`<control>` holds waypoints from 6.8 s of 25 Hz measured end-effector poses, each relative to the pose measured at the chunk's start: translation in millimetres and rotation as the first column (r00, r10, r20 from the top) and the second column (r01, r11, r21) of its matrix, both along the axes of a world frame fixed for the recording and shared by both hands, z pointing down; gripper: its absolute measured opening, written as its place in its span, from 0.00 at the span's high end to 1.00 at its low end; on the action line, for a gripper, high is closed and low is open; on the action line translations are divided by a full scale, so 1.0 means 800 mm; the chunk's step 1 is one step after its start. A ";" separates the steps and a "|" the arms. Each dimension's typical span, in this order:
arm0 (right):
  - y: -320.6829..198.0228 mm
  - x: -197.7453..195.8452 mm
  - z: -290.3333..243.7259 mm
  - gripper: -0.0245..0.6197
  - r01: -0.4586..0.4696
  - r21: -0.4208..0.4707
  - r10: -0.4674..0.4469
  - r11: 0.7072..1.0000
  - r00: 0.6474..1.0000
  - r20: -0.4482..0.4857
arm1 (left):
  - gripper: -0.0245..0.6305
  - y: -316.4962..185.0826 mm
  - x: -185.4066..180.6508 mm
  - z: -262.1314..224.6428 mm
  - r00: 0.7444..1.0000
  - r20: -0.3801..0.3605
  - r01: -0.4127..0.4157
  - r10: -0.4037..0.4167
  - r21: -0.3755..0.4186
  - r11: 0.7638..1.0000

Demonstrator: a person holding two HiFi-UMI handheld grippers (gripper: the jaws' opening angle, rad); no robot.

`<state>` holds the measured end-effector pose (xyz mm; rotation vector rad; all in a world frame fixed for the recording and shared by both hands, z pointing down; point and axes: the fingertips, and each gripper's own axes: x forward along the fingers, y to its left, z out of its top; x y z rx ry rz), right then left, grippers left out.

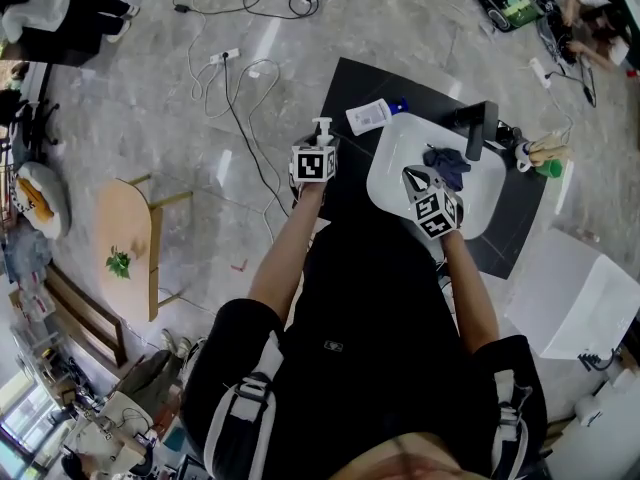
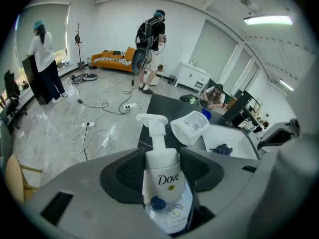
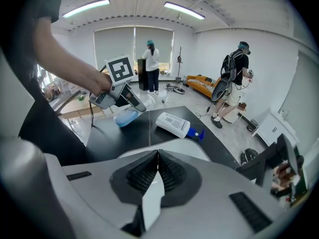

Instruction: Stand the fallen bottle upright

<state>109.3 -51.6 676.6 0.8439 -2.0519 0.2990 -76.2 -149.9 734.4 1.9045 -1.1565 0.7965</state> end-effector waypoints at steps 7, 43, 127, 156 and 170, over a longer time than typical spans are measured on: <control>0.018 0.003 0.000 0.87 0.013 0.010 -0.013 1.000 1.000 0.007 | 0.62 0.022 -0.003 -0.022 1.000 -0.006 0.004 -0.004 0.115 0.993; 0.117 0.001 -0.001 0.87 0.229 0.016 -0.229 0.973 0.973 -0.016 | 0.64 0.182 -0.014 -0.078 0.999 0.050 -0.036 0.014 0.473 0.880; -0.213 0.054 0.092 0.73 -0.191 0.001 0.190 0.982 0.978 0.088 | 0.93 0.110 -0.060 -0.260 0.992 -0.128 0.059 0.011 0.528 0.847; -0.213 0.018 0.002 0.84 -0.109 0.374 0.134 0.921 0.990 -0.040 | 0.93 0.106 -0.056 -0.254 0.991 -0.133 0.052 0.023 0.534 0.844; -0.173 -0.035 -0.059 0.83 0.055 0.567 0.125 0.822 0.954 -0.274 | 0.93 0.126 -0.087 -0.253 0.987 -0.155 0.052 0.040 0.547 0.836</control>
